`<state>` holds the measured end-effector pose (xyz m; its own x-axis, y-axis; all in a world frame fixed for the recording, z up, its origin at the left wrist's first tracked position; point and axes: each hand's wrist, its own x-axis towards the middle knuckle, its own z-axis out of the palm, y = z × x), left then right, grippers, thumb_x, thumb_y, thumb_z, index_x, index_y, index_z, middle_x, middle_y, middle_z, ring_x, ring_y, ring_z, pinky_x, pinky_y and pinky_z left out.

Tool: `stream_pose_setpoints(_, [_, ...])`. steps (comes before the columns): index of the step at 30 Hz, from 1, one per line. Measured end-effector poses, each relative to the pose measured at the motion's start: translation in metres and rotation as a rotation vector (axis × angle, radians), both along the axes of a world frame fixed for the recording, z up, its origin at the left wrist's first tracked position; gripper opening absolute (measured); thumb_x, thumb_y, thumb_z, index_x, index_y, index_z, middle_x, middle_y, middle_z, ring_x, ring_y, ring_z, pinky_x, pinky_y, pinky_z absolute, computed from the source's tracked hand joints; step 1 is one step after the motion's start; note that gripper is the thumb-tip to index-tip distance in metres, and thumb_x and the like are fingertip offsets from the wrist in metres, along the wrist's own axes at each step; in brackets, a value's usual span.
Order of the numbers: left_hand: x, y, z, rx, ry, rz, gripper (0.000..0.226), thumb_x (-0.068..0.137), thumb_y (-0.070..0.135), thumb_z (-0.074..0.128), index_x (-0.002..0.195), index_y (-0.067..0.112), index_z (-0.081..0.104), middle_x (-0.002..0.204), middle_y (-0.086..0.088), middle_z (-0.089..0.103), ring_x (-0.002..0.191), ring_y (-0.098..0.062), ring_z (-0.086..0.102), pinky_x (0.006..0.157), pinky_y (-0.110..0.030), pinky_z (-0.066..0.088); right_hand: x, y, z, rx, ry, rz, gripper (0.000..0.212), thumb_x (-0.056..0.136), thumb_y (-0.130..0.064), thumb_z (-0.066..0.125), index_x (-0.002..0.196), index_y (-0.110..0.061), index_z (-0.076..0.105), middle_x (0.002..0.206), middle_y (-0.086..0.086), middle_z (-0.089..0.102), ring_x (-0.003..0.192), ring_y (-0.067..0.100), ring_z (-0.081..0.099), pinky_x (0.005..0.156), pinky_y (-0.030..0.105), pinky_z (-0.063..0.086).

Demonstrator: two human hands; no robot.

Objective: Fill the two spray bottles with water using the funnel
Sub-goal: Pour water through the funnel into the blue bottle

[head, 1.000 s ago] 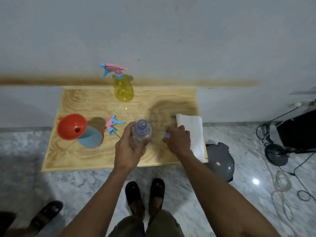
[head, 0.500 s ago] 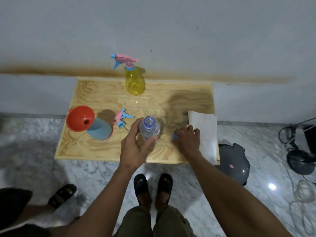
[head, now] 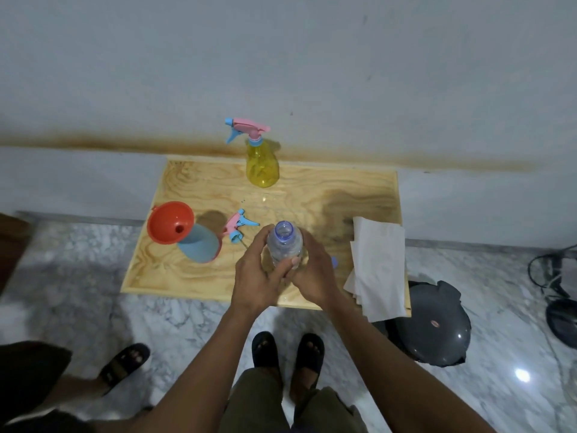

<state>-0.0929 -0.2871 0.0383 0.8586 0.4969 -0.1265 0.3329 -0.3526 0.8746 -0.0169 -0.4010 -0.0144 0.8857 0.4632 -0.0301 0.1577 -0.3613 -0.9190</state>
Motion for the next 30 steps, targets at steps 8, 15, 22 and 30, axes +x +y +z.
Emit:
stream_pose_setpoints(8, [-0.011,0.013,0.027,0.13,-0.031,0.046,0.087,0.07,0.056,0.08,0.144,0.027,0.044,0.141,0.007,0.052,0.129,-0.008,0.047,0.104,-0.027,0.043,-0.005,0.016,0.001,0.01,0.061,-0.106,0.054,0.063,-0.044,0.081,0.108,-0.026,0.058,0.091,-0.016,0.067,0.087,0.012,0.068,0.073,0.028,0.054])
stream_pose_setpoints(15, [-0.053,0.1,0.049,0.452,-0.17,0.486,0.071,0.076,0.052,0.078,0.133,0.018,0.052,0.124,-0.001,0.05,0.118,-0.018,0.046,0.099,-0.043,0.044,-0.004,0.038,0.02,-0.113,0.008,-0.19,0.066,0.057,-0.036,0.095,0.11,-0.021,0.058,0.092,-0.012,0.066,0.081,0.01,0.063,0.064,0.005,0.039])
stream_pose_setpoints(22, [-0.057,0.166,0.029,0.201,0.105,0.285,0.103,0.069,0.064,0.077,0.151,0.026,0.028,0.152,-0.003,0.034,0.143,-0.024,0.03,0.113,-0.047,0.032,-0.01,0.057,0.059,-0.185,-0.088,-0.149,0.064,0.06,-0.031,0.093,0.112,-0.022,0.058,0.091,-0.012,0.063,0.077,0.011,0.059,0.06,0.0,0.038])
stream_pose_setpoints(30, [-0.049,0.186,0.024,0.173,0.067,0.163,0.101,0.069,0.053,0.082,0.15,0.016,0.035,0.14,-0.009,0.051,0.128,-0.028,0.05,0.102,-0.04,0.043,-0.006,0.089,0.092,-0.36,-0.273,0.139,0.064,0.062,-0.044,0.082,0.115,-0.024,0.053,0.1,-0.002,0.071,0.083,0.026,0.069,0.068,0.038,0.054])
